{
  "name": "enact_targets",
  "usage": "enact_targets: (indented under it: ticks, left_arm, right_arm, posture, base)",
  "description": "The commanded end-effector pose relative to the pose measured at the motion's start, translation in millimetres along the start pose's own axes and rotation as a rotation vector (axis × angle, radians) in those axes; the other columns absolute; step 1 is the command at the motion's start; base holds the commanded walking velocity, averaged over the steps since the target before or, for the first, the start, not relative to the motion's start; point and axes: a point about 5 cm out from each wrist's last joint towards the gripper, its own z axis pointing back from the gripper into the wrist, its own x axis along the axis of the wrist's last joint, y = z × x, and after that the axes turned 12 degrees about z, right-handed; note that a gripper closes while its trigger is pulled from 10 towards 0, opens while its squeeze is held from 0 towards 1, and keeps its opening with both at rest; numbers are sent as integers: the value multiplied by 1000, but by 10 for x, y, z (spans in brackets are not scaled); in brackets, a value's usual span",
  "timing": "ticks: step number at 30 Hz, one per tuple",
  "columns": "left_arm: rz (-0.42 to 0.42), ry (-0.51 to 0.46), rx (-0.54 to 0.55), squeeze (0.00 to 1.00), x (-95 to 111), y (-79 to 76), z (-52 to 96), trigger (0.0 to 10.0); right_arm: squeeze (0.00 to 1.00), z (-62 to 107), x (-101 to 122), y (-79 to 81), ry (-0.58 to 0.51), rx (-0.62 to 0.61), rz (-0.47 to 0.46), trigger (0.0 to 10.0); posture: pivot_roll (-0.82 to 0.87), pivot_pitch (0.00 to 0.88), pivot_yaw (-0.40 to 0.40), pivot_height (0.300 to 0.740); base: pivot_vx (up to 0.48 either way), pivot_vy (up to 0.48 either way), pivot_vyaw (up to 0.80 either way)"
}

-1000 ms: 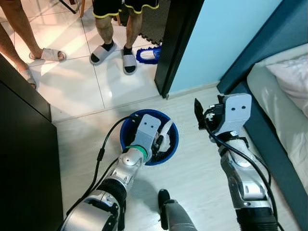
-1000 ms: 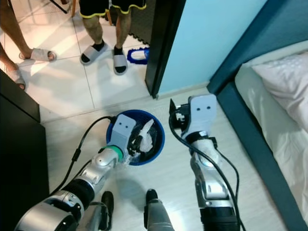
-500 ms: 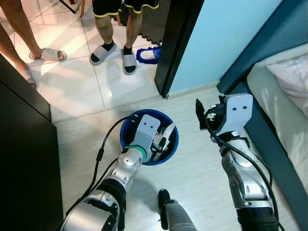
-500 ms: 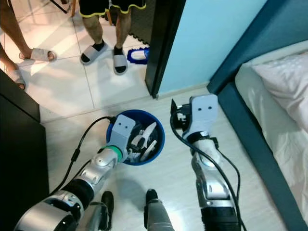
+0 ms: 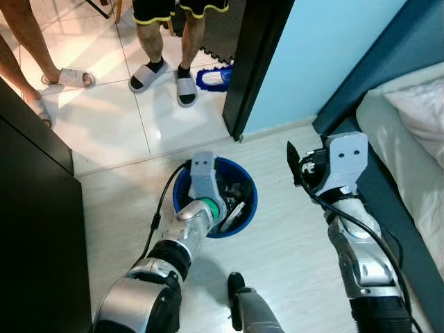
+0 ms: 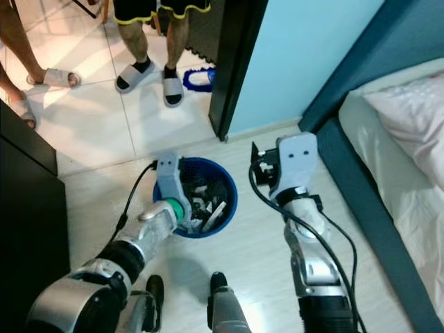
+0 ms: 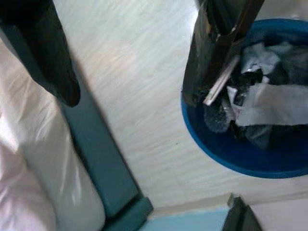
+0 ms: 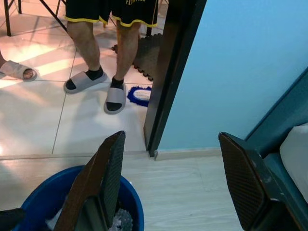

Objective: Clean up the room

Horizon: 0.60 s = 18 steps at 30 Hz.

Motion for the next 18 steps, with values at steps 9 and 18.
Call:
enact_targets:
  ticks: [9,18]
  left_arm:
    - [-421,-83,70,0,-197,220,204,10000]
    - [-531,-283,129,0,182,521,631,10000]
  right_arm:
    - [0,168,-121,87,56,-18,-67,10000]
    - [0,272,-132,171,55,-8,-126,10000]
  posture:
    - [-161,402,60,740]
    - [-105,318,70,740]
  base:
    - [0,0,0]
    - [0,0,0]
